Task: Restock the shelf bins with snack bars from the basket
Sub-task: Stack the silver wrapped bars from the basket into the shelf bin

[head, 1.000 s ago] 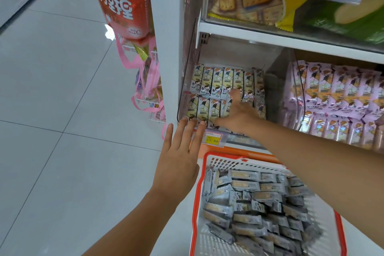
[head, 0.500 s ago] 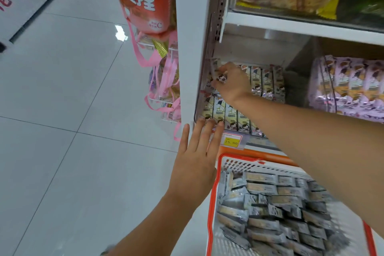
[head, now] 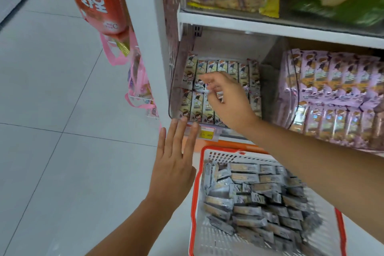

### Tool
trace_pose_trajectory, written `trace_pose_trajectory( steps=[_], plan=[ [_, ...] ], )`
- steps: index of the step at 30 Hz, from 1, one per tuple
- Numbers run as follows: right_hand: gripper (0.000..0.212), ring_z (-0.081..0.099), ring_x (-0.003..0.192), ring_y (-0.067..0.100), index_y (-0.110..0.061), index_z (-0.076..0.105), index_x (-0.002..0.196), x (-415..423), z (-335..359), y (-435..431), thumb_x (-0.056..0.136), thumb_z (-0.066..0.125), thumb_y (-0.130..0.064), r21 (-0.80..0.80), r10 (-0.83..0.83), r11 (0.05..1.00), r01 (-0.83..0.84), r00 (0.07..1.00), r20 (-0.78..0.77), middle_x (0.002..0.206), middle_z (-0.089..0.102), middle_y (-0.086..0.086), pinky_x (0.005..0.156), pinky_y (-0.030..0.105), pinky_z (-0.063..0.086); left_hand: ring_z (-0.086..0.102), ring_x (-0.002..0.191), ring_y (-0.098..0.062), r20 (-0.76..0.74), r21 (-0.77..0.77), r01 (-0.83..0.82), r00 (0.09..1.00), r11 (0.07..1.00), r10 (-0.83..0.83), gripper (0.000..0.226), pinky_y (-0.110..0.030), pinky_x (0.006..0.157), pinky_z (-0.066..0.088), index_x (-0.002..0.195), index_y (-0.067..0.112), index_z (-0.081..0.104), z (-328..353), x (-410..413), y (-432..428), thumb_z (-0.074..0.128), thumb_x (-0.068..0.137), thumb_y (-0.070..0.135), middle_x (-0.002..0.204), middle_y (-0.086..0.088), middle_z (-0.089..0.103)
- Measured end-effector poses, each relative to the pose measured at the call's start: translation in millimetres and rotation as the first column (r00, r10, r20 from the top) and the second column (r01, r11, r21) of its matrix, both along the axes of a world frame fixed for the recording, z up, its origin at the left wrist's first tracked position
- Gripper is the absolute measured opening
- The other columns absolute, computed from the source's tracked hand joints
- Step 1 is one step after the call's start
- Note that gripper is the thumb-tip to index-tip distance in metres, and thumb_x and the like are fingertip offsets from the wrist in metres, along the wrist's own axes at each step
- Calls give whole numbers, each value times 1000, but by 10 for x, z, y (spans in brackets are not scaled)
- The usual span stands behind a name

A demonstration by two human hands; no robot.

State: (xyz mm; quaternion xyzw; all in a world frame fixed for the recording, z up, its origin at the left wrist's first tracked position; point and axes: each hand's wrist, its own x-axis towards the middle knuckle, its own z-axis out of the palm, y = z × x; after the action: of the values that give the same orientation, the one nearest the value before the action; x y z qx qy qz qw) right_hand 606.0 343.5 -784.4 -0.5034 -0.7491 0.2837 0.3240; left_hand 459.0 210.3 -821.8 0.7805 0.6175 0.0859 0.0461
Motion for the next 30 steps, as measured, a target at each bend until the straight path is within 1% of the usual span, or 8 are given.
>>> trace_pose_trajectory(
  steps=[3,8,14,18,22,25,29,30],
  plan=[
    [19,54,71,11,-6,65,96,238,62,-342,90,51,4,71,70,995,-65,995,-66,86,57,-5,64,20,43,40,134,-38,32,-43,-25,999,999,27,59,-54,113,27,142,8,46,-36,138,-203,15,94,22,144,-20,45],
    [17,48,58,1,-13,66,81,738,-136,-860,85,50,-6,-52,174,983,-174,985,10,73,55,-19,57,11,34,54,115,-36,-38,-290,-64,998,955,56,67,-51,99,47,124,7,60,-337,423,-364,74,58,12,125,-16,58],
    [22,52,77,4,-21,65,98,1356,-601,-1086,89,48,-12,-307,354,914,-266,891,283,92,60,-13,67,21,40,63,106,-37,-151,-485,-127,987,865,60,69,-49,92,52,115,6,66,-614,735,-408,87,51,22,116,-19,64],
    [33,47,95,16,-22,47,130,1679,-966,-1102,97,47,-19,-618,441,784,-63,757,482,123,46,-1,77,32,38,12,148,-29,-196,-561,-207,974,802,115,69,-39,120,10,154,13,13,-729,877,-457,46,97,35,161,-13,12],
    [43,48,119,27,-16,42,137,1888,-1282,-1097,96,51,-23,-682,485,729,64,654,580,133,45,8,95,34,41,-1,150,-29,-270,-602,-307,947,737,174,74,-39,122,7,154,13,-4,-871,961,-469,40,100,37,162,-12,-6],
    [52,41,130,29,-15,33,144,2001,-1516,-1098,97,51,-28,-716,503,685,139,620,602,142,38,10,102,36,37,-3,149,-32,-300,-611,-339,935,715,187,76,-41,122,6,154,10,-3,-954,1070,-468,43,99,35,161,-16,-7],
    [60,37,134,33,-16,24,150,2122,-1802,-1124,97,49,-31,-708,443,661,250,631,637,148,30,14,106,39,38,29,141,-41,-243,-563,-246,962,789,127,80,-51,116,26,145,5,40,-1091,1269,-455,71,75,31,152,-23,30],
    [60,36,134,34,-18,24,150,2145,-1867,-1138,97,50,-31,-708,420,649,279,645,639,148,28,15,105,39,38,28,141,-39,-225,-575,-192,972,796,72,78,-52,117,24,146,8,39,-1113,1333,-451,69,77,32,153,-21,29]
  ],
)
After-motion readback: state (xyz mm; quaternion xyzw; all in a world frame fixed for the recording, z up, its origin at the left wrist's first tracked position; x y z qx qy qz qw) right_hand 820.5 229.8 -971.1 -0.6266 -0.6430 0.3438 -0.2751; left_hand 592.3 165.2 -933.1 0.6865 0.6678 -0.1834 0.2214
